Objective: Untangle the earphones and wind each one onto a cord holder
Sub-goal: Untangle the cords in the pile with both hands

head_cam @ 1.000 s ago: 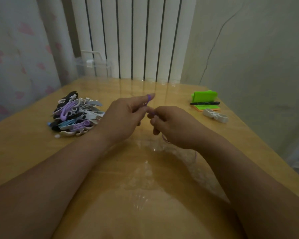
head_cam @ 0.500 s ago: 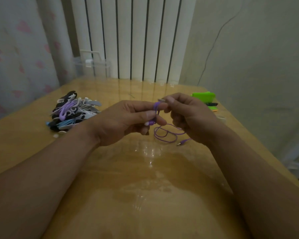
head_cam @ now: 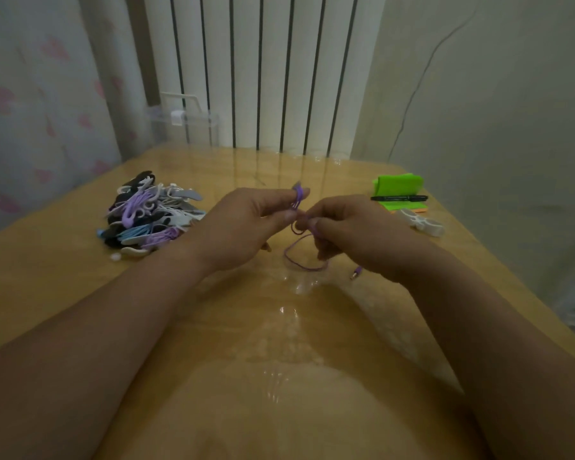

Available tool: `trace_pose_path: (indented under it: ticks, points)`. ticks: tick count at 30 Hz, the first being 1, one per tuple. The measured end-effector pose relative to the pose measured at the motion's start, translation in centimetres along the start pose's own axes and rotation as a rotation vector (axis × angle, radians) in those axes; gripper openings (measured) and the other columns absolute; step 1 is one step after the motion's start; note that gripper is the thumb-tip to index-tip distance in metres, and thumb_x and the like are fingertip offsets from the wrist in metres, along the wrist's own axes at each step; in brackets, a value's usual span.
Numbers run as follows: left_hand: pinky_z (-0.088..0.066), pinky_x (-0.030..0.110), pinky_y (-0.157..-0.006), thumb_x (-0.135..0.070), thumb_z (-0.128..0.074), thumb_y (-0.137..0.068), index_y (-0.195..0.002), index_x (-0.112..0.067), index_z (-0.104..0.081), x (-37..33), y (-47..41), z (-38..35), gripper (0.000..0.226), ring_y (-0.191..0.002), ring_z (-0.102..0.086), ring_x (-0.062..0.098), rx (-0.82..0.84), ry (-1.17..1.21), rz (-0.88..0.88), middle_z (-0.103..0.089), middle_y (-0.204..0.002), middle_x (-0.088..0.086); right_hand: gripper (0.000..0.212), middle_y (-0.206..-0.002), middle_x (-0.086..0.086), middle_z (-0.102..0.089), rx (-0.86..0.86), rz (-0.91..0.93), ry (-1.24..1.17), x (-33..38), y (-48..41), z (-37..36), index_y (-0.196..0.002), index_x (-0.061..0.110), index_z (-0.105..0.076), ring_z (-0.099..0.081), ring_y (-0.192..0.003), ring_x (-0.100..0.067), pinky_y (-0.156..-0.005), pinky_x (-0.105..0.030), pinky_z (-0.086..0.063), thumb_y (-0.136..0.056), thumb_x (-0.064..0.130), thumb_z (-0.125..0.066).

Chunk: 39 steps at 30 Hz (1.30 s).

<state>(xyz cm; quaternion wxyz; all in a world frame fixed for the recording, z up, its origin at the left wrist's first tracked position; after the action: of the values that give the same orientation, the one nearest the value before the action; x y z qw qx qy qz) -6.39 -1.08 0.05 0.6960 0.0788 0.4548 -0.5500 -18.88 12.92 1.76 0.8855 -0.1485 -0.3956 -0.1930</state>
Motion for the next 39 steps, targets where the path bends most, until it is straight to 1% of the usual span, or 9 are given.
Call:
trace_pose_path:
  ticks: [5, 11, 18, 21, 25, 28, 31, 35, 39]
  points:
    - [-0.062, 0.039, -0.074, -0.027, -0.063, -0.104, -0.135, -0.036, -0.069, 0.4, -0.1, -0.3, 0.033, -0.095, -0.070, 0.005, 0.072, -0.168, 0.014, -0.076, -0.103, -0.020, 0.012, -0.080, -0.009, -0.074, -0.055, -0.067, -0.432, -0.7, -0.4, 1.5, -0.106, 0.005, -0.072, -0.078, -0.084, -0.025, -0.083, -0.037, -0.064, -0.103, 0.008, -0.061]
    - [-0.057, 0.027, -0.067, -0.019, -0.057, -0.107, -0.133, -0.028, -0.071, -0.8, 0.5, -0.4, 0.031, -0.094, -0.069, 0.000, 0.246, 0.044, 0.036, -0.076, -0.096, -0.013, 0.016, -0.073, -0.006, -0.058, 0.017, -0.059, -0.747, -0.4, -0.2, 2.0, -0.110, 0.002, -0.068, -0.067, -0.073, -0.022, -0.092, -0.047, -0.061, -0.106, 0.009, -0.054]
    - [-0.054, 0.030, -0.062, -0.019, -0.057, -0.101, -0.131, -0.028, -0.073, -2.3, 1.1, -0.3, 0.035, -0.042, -0.037, 0.008, 0.456, 0.506, 0.044, -0.075, -0.102, 0.010, 0.015, -0.065, 0.002, -0.033, 0.110, -0.098, -0.917, -0.4, -0.2, 1.0, -0.106, 0.008, -0.065, -0.037, -0.053, -0.009, -0.050, -0.021, -0.044, -0.107, 0.013, -0.051]
    - [-0.053, 0.026, -0.059, -0.019, -0.057, -0.099, -0.130, -0.029, -0.073, -2.6, 0.9, -0.4, 0.037, -0.039, -0.032, 0.006, 0.372, 0.698, 0.052, -0.070, -0.104, 0.011, 0.018, -0.064, 0.003, -0.035, 0.124, -0.102, -0.722, -1.1, -0.3, -0.6, -0.112, 0.009, -0.065, -0.026, -0.051, -0.008, -0.042, -0.021, -0.021, -0.109, 0.021, -0.051]
    - [-0.054, 0.032, -0.067, -0.021, -0.058, -0.105, -0.137, -0.031, -0.068, -1.2, 0.2, 0.4, 0.035, -0.044, -0.038, 0.009, 0.095, 0.549, 0.095, -0.062, -0.089, 0.015, 0.026, -0.061, 0.009, -0.047, 0.063, -0.040, -0.284, -0.6, 0.0, -2.3, -0.112, 0.018, -0.072, -0.036, -0.052, -0.007, -0.049, -0.024, -0.032, -0.109, 0.034, -0.051]
    - [-0.057, 0.026, -0.068, -0.019, -0.057, -0.107, -0.144, -0.028, -0.062, -0.6, 0.1, 0.8, 0.038, -0.082, -0.071, 0.002, -0.060, 0.343, 0.076, -0.079, -0.106, -0.005, 0.025, -0.071, 0.008, -0.060, 0.020, 0.007, -0.022, 0.4, 0.1, -2.2, -0.104, 0.022, -0.075, -0.050, -0.056, -0.003, -0.060, -0.028, -0.041, -0.107, 0.025, -0.050]
    - [-0.059, 0.025, -0.067, -0.017, -0.059, -0.106, -0.144, -0.029, -0.061, -0.3, 0.1, 0.7, 0.040, -0.106, -0.068, -0.004, -0.063, 0.119, 0.052, -0.076, -0.113, -0.017, 0.020, -0.072, 0.010, -0.062, -0.009, 0.087, 0.201, 1.3, 0.5, -1.7, -0.102, 0.024, -0.076, -0.058, -0.063, -0.006, -0.059, -0.030, -0.046, -0.104, 0.025, -0.056]
    - [-0.062, 0.029, -0.071, -0.020, -0.057, -0.107, -0.133, -0.035, -0.069, -0.3, 0.5, 0.0, 0.032, -0.105, -0.065, -0.006, 0.102, -0.130, 0.012, -0.075, -0.106, -0.022, 0.012, -0.077, 0.003, -0.065, -0.148, 0.097, 0.185, 1.3, 0.4, 0.9, -0.101, 0.025, -0.074, -0.057, -0.063, -0.008, -0.057, -0.032, -0.049, -0.102, 0.029, -0.063]
    - [-0.060, 0.028, -0.067, -0.018, -0.053, -0.108, -0.131, -0.027, -0.071, -1.6, 0.7, -0.3, 0.031, -0.099, -0.067, -0.006, 0.248, -0.004, 0.025, -0.075, -0.106, -0.015, 0.010, -0.063, -0.001, -0.049, -0.073, 0.059, -0.230, 0.1, 0.4, 2.7, -0.100, 0.013, -0.075, -0.038, -0.052, -0.013, -0.047, -0.029, -0.035, -0.100, 0.015, -0.065]
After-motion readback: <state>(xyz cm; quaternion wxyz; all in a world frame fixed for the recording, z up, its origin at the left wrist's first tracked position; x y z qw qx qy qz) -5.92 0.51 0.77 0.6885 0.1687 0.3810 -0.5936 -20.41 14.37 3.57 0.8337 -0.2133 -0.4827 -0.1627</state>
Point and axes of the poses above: each hand's wrist, its own y-axis away from the middle knuckle, its own z-axis out of the back of the hand, x = y × z, the point moved 4 cm from there along -y, towards the middle knuckle
